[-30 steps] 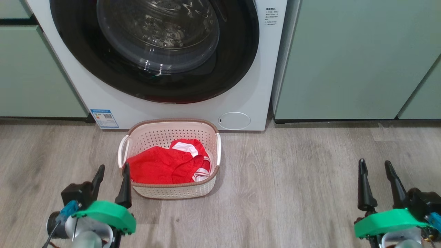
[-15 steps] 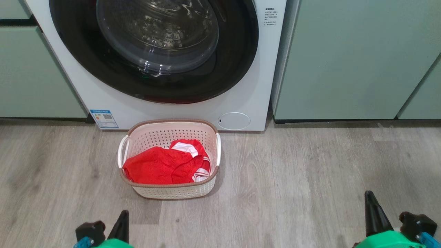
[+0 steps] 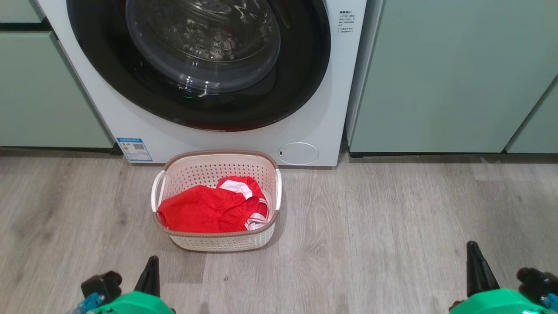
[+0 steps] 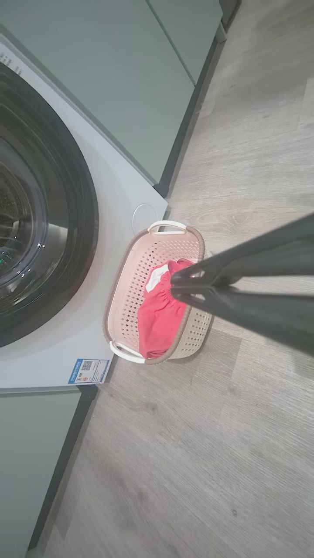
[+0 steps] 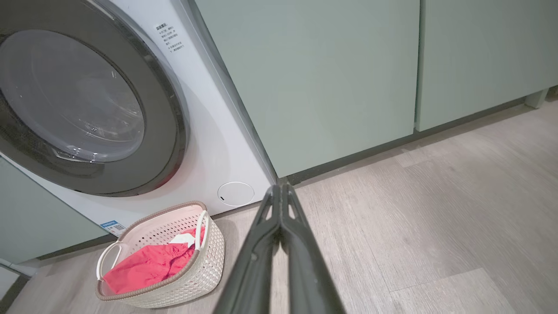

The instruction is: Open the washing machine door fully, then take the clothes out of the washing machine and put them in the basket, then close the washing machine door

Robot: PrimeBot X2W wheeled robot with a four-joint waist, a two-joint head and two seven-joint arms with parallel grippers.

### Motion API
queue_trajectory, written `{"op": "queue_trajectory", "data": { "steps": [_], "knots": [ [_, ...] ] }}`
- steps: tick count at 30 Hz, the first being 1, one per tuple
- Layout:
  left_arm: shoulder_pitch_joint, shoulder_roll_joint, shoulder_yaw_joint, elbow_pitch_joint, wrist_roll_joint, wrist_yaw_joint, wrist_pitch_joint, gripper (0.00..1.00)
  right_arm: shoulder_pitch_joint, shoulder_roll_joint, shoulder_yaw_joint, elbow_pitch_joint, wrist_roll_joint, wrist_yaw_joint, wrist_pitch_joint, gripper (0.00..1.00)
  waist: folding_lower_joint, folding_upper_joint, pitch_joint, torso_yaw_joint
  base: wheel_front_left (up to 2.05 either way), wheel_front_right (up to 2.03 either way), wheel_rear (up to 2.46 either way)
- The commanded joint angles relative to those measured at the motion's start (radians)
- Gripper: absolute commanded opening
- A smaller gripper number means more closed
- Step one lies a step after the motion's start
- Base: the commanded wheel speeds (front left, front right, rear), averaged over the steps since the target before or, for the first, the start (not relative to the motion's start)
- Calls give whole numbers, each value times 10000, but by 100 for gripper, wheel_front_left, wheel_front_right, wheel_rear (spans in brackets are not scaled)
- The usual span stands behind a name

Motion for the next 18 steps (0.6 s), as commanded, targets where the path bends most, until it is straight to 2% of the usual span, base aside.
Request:
{"op": "queue_trajectory", "data": {
  "steps": [1, 18],
  "knots": [
    [-512, 66, 111, -383, -202, -10, 28, 0, -441, -46, -51, -373, 220, -1, 36, 0, 0, 0, 2, 4, 0, 0, 0],
    [-574, 63, 183, -871, -2075, -20, 520, 0, -601, -52, -149, -536, 2081, -3, 536, 0, 0, 0, 59, 103, 0, 0, 0]
  ]
}}
